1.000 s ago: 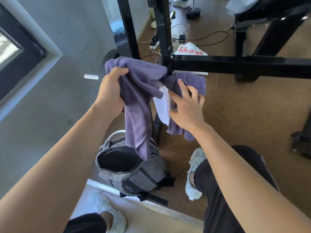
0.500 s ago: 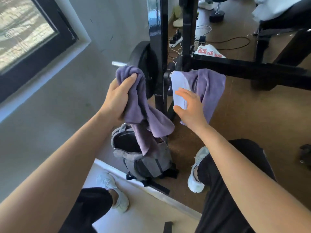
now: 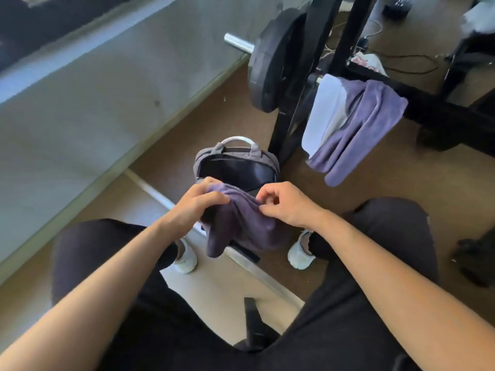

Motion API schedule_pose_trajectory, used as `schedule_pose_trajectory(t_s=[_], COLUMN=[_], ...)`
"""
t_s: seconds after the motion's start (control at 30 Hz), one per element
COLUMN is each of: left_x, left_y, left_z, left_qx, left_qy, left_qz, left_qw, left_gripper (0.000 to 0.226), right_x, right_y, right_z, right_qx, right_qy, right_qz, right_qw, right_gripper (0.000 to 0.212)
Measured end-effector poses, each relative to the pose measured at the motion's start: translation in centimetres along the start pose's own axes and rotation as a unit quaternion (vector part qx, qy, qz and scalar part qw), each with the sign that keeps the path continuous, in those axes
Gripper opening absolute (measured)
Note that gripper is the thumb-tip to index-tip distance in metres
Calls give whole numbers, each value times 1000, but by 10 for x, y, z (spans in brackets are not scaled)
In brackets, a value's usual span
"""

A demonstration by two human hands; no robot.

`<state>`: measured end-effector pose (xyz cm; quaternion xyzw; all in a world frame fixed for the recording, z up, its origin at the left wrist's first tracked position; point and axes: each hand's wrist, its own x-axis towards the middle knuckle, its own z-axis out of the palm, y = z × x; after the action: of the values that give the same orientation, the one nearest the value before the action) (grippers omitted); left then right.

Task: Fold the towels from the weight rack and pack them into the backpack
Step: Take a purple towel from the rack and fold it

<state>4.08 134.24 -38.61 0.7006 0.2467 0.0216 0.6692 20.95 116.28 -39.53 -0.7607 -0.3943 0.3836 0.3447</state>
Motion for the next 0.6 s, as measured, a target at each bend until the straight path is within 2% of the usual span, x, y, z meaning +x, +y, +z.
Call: schedule_pose_trajectory(t_s=[0.07,0.13,0.17,0.23,0.37,0.47,0.6], left_x=[-9,-10,-8,-4,0,2,2], left_y=[-23,-41,-46,-49,-53,-58,-58], left_z=[-2,0,1,2,3,2,0], left_qx=[27,123,178,240,263,291,333], left_qy=[-16,-35,-37,-24,-15,17,58], left_qz=[-38,-29,2,59,107,135,184], left_qw=[999,991,983,969,959,947,923], left_gripper=[37,50,46,21,13,18,24], right_x=[-4,-8,-9,-10,-8,-10,-13], right_y=[4,7,10,13,12,9,11], right_z=[6,13,16,20,27,32,32], right_qx=[-87,-139,-153,-155,-7,75,218], right_qy=[-14,-28,-31,-40,-71,-77,-84], right_qz=[25,39,41,38,41,29,31], right_qw=[996,989,987,986,997,994,972], right_gripper=[15,12,13,17,15,12,10])
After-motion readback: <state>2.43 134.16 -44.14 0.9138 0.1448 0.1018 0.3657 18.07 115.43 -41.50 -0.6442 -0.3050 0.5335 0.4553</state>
